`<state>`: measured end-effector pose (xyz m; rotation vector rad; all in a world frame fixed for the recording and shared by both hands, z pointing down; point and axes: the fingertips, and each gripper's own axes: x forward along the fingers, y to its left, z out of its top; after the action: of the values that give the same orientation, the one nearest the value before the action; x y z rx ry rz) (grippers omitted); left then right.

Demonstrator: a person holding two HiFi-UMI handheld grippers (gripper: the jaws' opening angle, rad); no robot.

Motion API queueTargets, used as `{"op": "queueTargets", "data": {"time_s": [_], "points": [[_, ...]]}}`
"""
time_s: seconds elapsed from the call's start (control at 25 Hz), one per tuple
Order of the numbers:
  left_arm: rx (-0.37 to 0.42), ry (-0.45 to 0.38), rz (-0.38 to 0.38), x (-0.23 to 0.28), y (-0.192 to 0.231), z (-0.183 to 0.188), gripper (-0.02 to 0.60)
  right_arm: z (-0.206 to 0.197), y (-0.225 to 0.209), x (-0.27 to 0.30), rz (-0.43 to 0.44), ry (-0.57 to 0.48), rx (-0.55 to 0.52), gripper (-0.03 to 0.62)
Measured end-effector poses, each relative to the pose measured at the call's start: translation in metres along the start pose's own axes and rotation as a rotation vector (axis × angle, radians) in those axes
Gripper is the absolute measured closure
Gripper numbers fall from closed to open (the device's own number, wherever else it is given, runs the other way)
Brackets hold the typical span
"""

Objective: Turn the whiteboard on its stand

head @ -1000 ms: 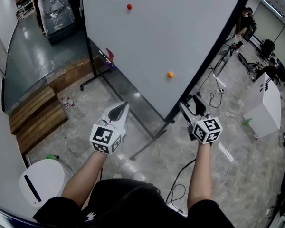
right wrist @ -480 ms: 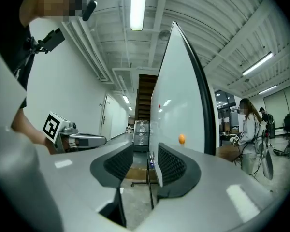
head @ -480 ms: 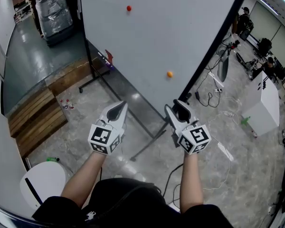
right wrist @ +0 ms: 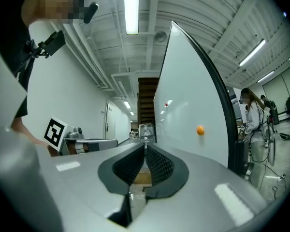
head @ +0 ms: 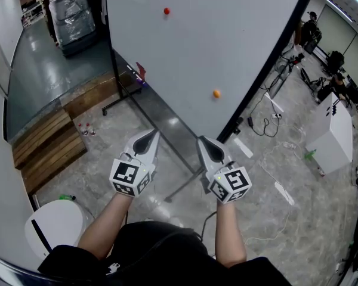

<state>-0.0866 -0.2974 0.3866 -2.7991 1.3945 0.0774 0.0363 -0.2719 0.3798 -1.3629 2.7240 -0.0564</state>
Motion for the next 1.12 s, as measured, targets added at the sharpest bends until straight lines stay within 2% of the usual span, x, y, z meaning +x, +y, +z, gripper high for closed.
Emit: {"op": "queueTargets", "data": {"time_s": [0.24,1.12], "points": [[-0.010,-0.004,0.010,-0.007,-0.002,0.001,0.578,-0.002,0.015,0.001,0.021,0.011,-0.014,0.585],[-0.020,-0.005,0.001,-0.016,-0.012,-0.001,0.578,-0.007,0.021,-0.015,0.007,0.032,-0.027,0.586]]}}
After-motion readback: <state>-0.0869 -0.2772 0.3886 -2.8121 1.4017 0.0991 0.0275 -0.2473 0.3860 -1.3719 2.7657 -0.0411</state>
